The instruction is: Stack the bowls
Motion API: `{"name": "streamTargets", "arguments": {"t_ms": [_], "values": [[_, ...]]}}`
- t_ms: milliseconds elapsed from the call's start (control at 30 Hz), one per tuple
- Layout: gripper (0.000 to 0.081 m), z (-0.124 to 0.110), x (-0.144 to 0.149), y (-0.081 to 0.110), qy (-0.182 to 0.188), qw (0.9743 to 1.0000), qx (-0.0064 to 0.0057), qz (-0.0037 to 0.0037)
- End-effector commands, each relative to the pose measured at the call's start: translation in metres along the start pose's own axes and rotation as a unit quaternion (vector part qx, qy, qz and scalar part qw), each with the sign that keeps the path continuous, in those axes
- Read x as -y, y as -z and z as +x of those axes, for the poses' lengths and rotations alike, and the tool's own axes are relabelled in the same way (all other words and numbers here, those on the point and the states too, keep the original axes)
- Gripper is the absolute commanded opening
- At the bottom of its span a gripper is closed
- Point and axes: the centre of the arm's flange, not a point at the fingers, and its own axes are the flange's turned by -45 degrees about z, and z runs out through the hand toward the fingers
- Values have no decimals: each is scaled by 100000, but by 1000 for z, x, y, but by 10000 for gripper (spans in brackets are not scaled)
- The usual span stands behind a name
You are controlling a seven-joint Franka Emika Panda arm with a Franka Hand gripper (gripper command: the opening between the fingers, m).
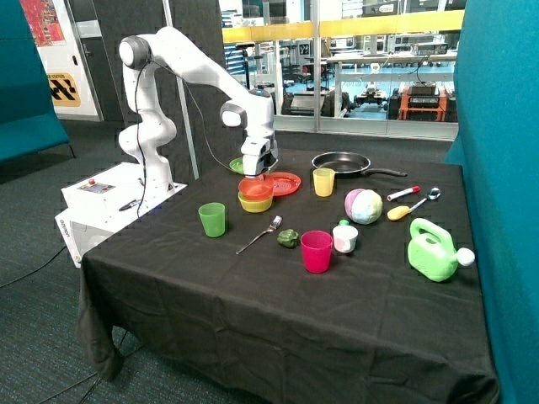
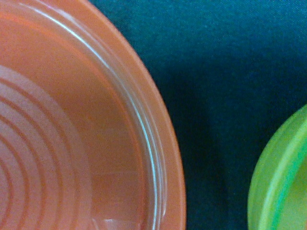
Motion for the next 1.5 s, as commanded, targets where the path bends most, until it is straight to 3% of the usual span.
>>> {"name": "streamTargets", "arguments": {"t_ms": [0,167,233,300,400,533,633,1133,1467], "values": [[0,-2,-2,-3,741,99997,-162,-37],[223,0,0,-5,1363,99991,-162,-38],[403,0,1,-7,2015,99980,-162,-39],[513,0,2,-9,2180,99976,-162,-39],[617,1,4,-10,3031,99954,-162,-41],[693,0,6,-12,3396,99942,-161,-41],[672,1,7,-12,3452,99940,-161,-41],[727,-3,9,-12,4078,99917,-161,-42],[675,-2,14,10,4704,99889,-161,-43]]}}
